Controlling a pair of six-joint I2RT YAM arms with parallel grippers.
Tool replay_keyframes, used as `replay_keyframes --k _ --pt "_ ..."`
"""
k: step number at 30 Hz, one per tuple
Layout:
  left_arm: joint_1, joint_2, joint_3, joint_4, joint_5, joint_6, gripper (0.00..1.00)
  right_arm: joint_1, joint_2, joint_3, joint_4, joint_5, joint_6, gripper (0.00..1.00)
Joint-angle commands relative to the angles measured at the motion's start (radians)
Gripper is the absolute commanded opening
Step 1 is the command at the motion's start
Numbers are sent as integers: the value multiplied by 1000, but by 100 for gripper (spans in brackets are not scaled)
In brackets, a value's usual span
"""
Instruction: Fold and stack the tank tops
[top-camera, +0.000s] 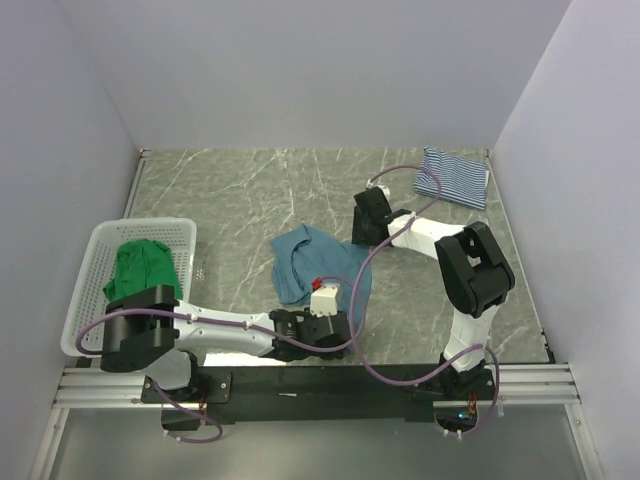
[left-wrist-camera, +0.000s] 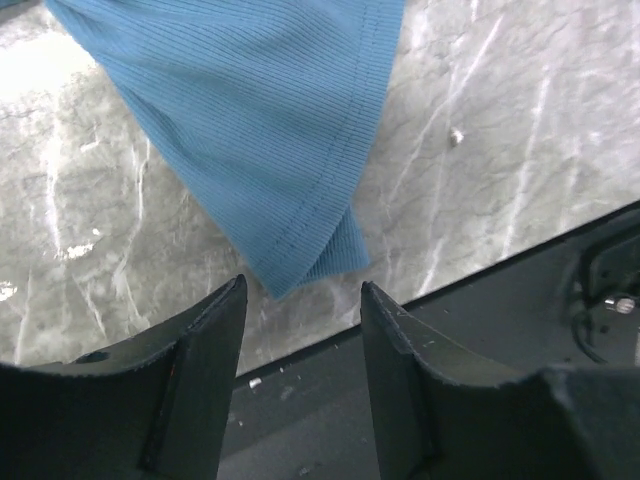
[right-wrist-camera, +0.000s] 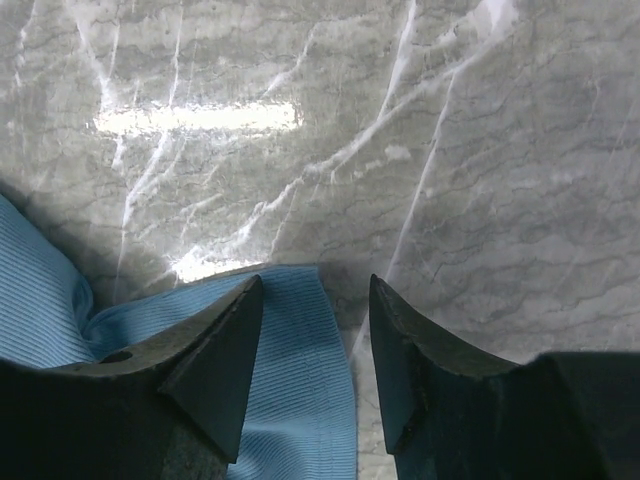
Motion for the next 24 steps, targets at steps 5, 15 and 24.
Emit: replay_keyframes --k 5,15,24 --pt "-13 90 54 46 -18 52 55 -6 51 56 -19 1 18 45" --pt "16 150 116 -180 -167 -69 17 -16 -3 1 -8 18 46 0" --pt "163 -151 4 -293 -230 -106 1 -101 -289 -128 21 -71 106 0"
